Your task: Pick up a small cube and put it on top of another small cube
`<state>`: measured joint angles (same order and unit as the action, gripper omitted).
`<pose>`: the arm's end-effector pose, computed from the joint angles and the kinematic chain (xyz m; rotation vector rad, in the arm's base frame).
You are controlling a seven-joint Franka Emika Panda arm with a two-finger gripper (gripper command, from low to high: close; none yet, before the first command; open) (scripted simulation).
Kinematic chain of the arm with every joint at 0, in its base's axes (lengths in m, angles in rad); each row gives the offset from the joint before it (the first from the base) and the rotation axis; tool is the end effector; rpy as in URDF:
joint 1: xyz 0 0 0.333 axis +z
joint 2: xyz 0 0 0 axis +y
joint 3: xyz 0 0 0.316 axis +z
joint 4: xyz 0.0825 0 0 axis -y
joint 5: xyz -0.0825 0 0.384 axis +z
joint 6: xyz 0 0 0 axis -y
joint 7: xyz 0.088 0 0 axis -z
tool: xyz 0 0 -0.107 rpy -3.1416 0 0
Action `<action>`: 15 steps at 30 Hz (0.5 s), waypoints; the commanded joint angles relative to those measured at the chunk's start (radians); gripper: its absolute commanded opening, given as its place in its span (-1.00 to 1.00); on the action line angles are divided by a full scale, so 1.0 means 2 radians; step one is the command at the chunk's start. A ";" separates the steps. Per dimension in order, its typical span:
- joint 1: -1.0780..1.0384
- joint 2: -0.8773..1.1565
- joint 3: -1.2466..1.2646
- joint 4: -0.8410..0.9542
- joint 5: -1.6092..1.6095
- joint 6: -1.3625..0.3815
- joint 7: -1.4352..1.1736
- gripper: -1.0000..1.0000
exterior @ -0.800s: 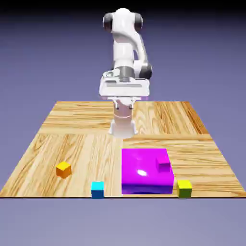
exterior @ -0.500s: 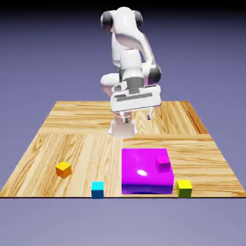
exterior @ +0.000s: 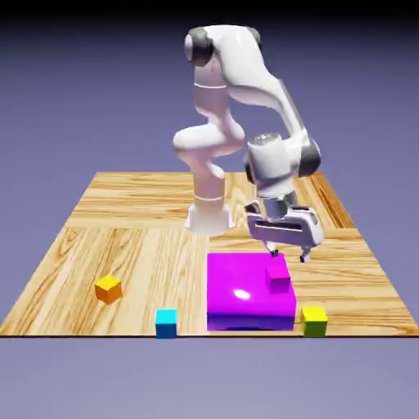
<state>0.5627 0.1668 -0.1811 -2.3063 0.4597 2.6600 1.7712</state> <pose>0.5065 0.1898 0.2919 -1.8117 2.2203 0.1495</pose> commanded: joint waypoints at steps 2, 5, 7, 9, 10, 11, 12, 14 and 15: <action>0.024 0.031 -0.009 0.021 0.018 -0.015 0.044 0.00; 0.059 0.076 -0.023 0.052 0.046 -0.038 0.109 0.00; 0.082 0.107 -0.032 0.073 0.064 -0.053 0.152 0.00; 0.108 0.133 -0.053 0.090 0.075 -0.063 0.196 0.00; 0.122 0.144 -0.071 0.096 0.076 -0.064 0.217 0.00; 0.135 0.154 -0.089 0.102 0.077 -0.065 0.239 0.00; 0.149 0.165 -0.107 0.108 0.077 -0.066 0.261 0.00; 0.166 0.174 -0.132 0.112 0.074 -0.064 0.285 0.00; 0.166 0.174 -0.132 0.112 0.074 -0.064 0.285 0.00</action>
<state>0.8939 0.5155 -0.4460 -2.0814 0.6084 2.5313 2.3404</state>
